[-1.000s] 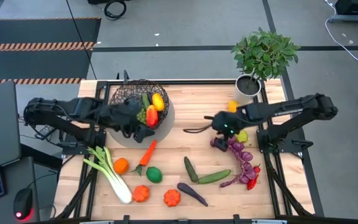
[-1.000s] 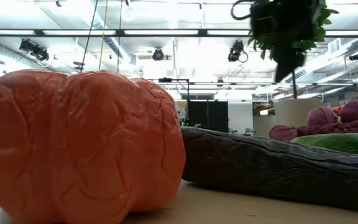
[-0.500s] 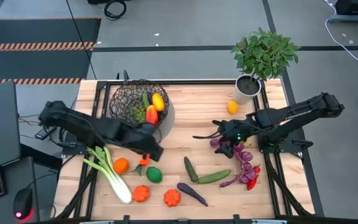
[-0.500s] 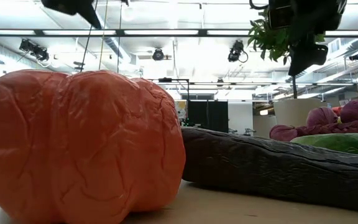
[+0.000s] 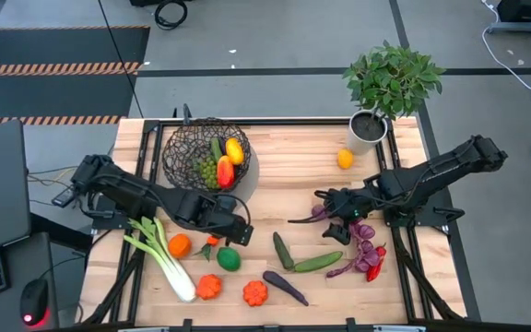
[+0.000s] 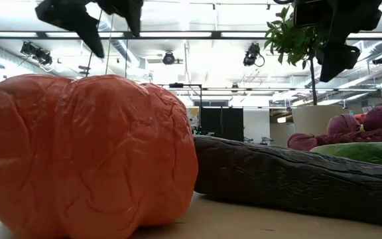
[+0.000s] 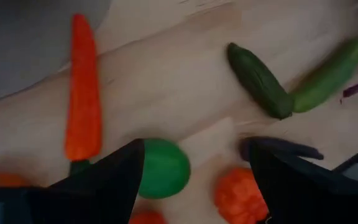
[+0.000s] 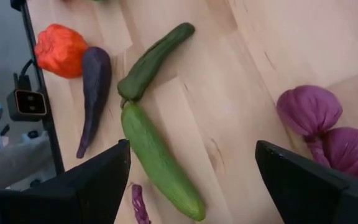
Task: Build produce basket
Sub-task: Put the orange carrot into the black wire basket
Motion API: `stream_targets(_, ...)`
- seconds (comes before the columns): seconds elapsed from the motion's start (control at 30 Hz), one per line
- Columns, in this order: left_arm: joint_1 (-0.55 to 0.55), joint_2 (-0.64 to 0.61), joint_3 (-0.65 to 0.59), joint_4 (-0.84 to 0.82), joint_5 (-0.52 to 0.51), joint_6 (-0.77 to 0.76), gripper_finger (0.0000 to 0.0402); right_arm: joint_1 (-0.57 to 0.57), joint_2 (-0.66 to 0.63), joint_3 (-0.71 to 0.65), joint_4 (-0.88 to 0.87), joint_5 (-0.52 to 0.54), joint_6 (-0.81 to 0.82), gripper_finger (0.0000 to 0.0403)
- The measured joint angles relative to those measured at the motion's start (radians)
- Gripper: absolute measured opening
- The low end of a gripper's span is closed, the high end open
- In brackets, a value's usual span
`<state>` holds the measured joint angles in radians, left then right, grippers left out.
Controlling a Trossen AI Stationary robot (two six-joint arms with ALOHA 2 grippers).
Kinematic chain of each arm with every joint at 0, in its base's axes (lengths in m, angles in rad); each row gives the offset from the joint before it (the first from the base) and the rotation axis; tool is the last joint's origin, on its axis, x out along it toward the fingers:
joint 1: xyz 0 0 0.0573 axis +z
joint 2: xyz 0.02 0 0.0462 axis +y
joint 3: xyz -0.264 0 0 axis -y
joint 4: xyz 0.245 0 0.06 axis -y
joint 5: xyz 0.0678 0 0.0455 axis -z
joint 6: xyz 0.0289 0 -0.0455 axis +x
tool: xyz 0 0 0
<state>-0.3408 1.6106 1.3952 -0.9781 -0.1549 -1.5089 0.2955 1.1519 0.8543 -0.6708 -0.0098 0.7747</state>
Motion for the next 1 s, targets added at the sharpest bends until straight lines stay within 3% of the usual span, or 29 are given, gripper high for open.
stream_targets(0.27, -0.005, 0.061, 0.0, -0.061, 0.067, -0.001, 0.0293, -0.009, 0.0, 0.0, 0.017, 0.011, -0.014, 0.0348)
stream_targets(0.57, -0.024, 0.088, -0.005, -0.052, 0.071, 0.012, 0.0293, -0.01, -0.001, 0.0, 0.023, 0.001, -0.009, 0.0348)
stream_targets(1.0, 0.002, 0.087, -0.159, 0.095, 0.169, 0.048, 0.0293, 0.027, -0.001, 0.0, 0.037, 0.084, 0.045, 0.0348)
